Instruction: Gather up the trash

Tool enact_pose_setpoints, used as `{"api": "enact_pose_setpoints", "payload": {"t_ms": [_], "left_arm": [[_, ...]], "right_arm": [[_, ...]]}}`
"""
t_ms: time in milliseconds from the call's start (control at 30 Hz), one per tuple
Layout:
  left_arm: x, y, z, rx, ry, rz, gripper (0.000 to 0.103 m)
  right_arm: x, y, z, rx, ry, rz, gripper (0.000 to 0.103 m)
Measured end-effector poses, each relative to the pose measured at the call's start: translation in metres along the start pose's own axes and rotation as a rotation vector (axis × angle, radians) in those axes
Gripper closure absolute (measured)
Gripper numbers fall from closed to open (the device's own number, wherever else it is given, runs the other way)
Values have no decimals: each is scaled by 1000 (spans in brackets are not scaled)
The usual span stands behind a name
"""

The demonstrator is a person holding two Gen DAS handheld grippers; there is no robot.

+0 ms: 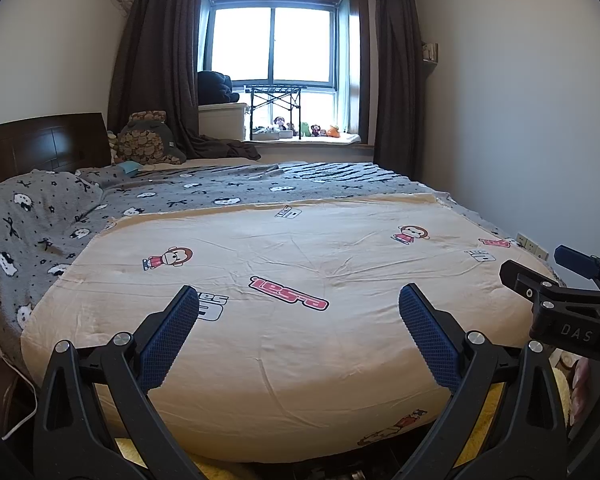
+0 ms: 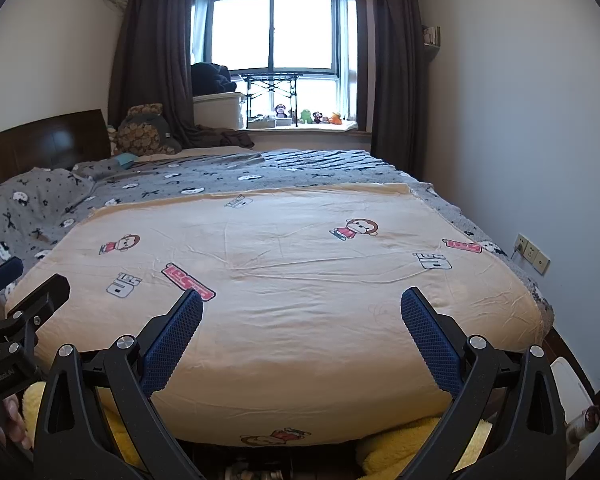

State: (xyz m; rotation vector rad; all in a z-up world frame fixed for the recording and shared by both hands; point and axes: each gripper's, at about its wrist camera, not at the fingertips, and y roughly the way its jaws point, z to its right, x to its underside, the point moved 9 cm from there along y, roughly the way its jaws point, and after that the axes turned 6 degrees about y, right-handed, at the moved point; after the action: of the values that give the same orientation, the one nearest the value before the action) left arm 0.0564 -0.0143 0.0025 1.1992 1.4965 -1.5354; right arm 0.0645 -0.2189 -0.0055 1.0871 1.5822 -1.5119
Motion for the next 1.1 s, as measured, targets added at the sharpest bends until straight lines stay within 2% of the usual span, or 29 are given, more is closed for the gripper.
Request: {"api": "enact_pose_setpoints", "payload": {"t_ms": [567, 733, 1100], "left_arm": [[-2, -5, -3, 2, -34, 25, 8], [-2, -5, -5, -23, -34, 27, 8], [0, -1, -7, -19, -41, 6, 8]], "right_arm": [[5, 3, 0, 10, 8, -7, 3], [6, 4, -2, 14, 10, -13, 3], [7, 5, -3, 16, 12, -16, 3]]}}
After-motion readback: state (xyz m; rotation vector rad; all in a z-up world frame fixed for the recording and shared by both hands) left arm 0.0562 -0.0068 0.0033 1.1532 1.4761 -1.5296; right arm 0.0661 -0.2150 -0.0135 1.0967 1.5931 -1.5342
